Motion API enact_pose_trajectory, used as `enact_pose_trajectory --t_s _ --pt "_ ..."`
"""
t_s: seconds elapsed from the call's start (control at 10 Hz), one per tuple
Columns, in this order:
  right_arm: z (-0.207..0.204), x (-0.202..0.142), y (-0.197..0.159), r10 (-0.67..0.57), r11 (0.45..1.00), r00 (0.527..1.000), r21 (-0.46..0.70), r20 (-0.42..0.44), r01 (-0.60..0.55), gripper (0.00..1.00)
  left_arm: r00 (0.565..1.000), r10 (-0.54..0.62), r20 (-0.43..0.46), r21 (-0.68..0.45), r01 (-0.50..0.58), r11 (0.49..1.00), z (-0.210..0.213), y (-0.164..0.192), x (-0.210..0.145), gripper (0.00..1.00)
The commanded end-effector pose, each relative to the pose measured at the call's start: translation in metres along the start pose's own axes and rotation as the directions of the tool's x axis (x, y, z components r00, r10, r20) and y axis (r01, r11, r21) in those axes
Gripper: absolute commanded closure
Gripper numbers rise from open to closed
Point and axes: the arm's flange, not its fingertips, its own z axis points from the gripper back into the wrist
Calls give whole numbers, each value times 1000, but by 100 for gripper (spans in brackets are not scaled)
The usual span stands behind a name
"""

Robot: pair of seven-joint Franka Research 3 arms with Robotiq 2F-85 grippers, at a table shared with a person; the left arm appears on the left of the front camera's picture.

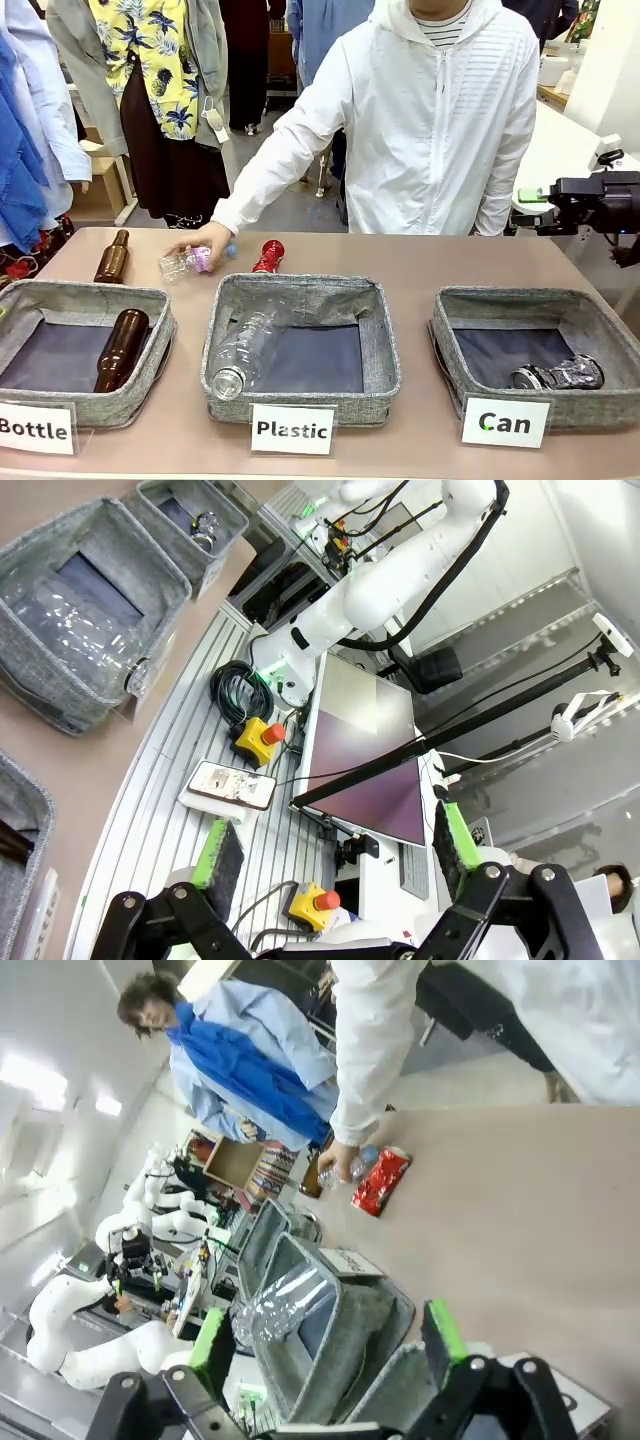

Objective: Sort the can waste into the basket.
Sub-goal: Pick up the can waste from the table and place it in the right Fabric basket.

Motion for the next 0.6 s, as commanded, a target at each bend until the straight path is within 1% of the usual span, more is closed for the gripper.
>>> enact_pose_trajectory --t_s 0.0,0.5 --pt "2 -1 3 42 999 997 0 -59 -42 0 1000 13 -7 -5 -13 1000 -1 -2 -2 0" --pt "2 -1 3 42 999 997 0 -59 -42 0 1000 13 -7 -5 -13 1000 -1 -2 -2 0"
